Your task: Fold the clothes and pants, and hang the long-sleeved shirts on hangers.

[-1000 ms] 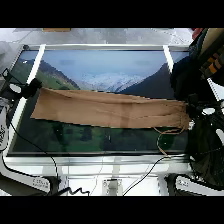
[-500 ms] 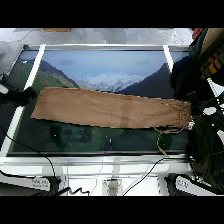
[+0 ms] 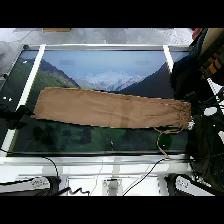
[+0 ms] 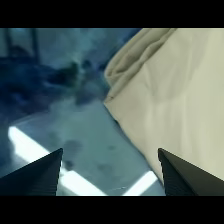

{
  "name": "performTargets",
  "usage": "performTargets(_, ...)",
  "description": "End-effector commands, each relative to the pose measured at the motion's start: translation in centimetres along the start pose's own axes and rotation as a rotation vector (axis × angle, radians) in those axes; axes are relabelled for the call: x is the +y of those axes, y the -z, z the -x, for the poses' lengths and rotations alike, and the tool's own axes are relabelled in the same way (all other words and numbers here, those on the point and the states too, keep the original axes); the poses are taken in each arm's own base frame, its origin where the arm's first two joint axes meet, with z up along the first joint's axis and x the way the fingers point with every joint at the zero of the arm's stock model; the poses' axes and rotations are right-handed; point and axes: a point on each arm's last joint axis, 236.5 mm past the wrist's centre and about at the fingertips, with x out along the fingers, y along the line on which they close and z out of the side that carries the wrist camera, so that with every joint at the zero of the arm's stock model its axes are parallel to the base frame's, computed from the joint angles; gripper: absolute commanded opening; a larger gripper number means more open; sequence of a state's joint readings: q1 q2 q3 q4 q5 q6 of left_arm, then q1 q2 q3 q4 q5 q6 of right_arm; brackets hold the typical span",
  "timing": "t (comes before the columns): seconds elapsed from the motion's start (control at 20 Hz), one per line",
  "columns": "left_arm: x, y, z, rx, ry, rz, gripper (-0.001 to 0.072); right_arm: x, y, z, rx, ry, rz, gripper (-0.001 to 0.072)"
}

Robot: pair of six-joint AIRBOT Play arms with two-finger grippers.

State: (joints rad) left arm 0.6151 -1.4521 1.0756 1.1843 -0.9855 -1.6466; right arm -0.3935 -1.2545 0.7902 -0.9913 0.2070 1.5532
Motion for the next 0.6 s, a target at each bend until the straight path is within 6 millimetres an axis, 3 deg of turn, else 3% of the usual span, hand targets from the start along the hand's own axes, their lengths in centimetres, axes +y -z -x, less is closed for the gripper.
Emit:
performTargets(0.0,-1.8,-0.1,-1.9,-0.057,0.120,0.076,0.0717,0.0,0.1,0.0,0.004,0.000,0.015,0.0692)
performTargets(0.15,-2.3,-0.4,-3.9,-0.066,0.132,0.103,0.0715,0.1,0.9,0.1,0.039,-0.002,0.040,0.0692)
performTargets(0.25,-2.5,-0.9,-4.9,-0.093,0.124,0.088,0.0713,0.7,2.0,0.3,0.104,-0.020,0.147,0.0691)
performTargets(0.4,-3.5,-2.2,-5.8,-0.170,0.121,0.034,0.0709,2.6,2.5,1.1,0.191,-0.067,0.209,0.0692)
performTargets(0.55,-5.4,-3.9,-5.8,-0.279,0.129,-0.007,0.0686,5.5,1.3,2.1,0.218,-0.125,0.237,0.0691)
